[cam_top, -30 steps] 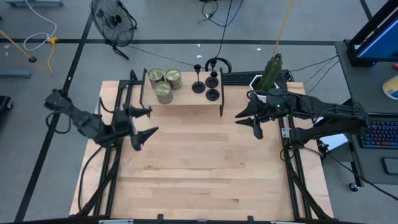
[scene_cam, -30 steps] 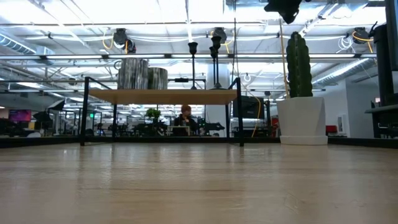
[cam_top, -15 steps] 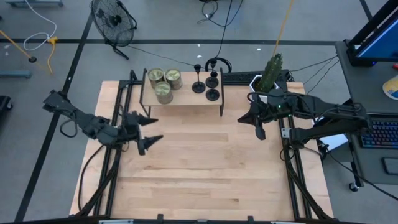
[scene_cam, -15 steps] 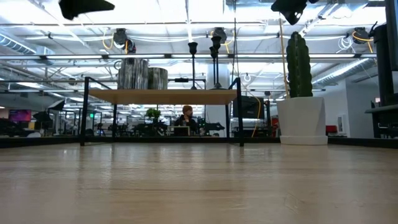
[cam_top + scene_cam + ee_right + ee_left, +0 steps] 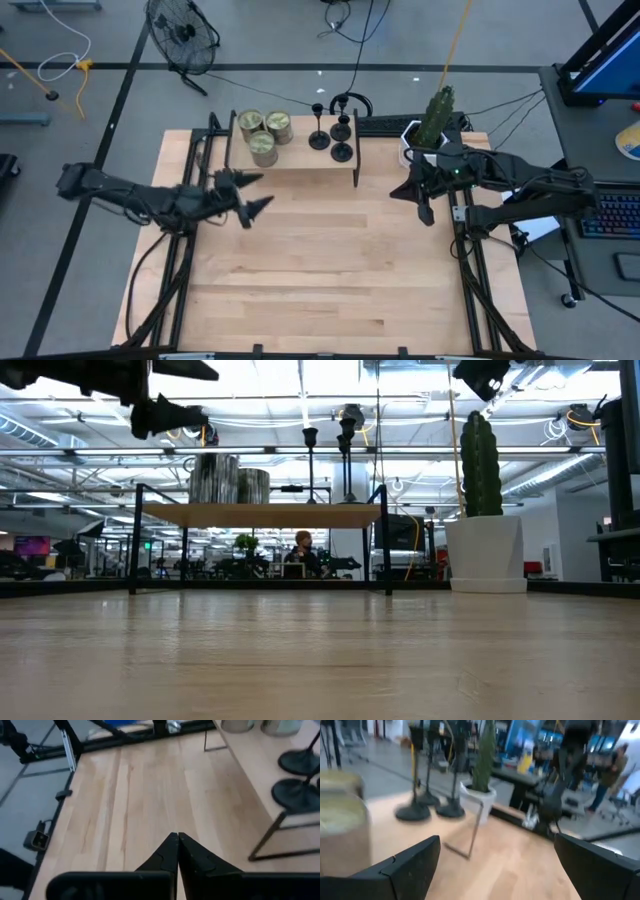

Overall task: Pick & Place candle stick holders
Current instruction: Return to Home Position

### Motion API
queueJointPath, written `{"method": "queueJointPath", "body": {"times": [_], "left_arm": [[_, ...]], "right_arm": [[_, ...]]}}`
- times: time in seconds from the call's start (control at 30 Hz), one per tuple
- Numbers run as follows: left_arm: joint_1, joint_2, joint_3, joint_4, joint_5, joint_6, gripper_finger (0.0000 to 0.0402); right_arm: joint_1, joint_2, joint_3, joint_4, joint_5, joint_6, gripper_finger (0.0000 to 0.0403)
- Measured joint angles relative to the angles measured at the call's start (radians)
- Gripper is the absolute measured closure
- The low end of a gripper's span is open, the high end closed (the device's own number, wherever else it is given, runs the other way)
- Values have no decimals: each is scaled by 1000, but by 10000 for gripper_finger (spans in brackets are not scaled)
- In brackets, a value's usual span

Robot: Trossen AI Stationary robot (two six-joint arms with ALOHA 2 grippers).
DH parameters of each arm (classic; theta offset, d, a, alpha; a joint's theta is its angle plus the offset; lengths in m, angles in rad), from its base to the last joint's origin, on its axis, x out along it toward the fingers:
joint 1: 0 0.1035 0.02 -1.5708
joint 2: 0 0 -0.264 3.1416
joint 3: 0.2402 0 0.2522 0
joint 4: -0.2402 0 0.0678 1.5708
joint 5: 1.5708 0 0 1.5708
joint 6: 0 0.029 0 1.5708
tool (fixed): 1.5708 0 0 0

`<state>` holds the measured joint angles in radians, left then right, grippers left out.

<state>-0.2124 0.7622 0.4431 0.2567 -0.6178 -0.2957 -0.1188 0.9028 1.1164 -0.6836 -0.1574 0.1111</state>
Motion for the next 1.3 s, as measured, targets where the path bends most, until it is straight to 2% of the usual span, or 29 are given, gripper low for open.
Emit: {"method": "queueJointPath", "body": {"times": [0.1, 0.27, 0.4, 0.57, 0.67, 0.8, 0.97, 1.13, 1.3], "left_arm": [[103, -81, 1, -43, 120, 50, 4], [212, -249, 1, -263, 258, 32, 4], [207, -391, 1, -389, 319, 23, 4], [134, -553, 1, -493, 357, 25, 4], [72, -610, 1, -567, 340, 26, 4], [15, -654, 1, -605, 211, 45, 4], [-33, -672, -77, -517, 175, 51, 4], [-64, -672, -185, -461, 124, 15, 4], [-85, -672, -194, -462, 100, -12, 4]], "right_arm": [[2, -16, 0, -58, -6, -22, 401], [3, -50, 0, -105, -30, -98, 401], [2, -100, 0, -105, -30, -97, 401], [2, -166, 0, -102, -29, -70, 401], [3, -189, -39, -56, -31, -39, 401], [2, -223, -177, 137, -58, -36, 401], [1, -252, -362, 362, -143, 17, 401], [0, -315, -486, 428, -153, 59, 401], [-17, -454, -564, 433, -153, 87, 401]]}}
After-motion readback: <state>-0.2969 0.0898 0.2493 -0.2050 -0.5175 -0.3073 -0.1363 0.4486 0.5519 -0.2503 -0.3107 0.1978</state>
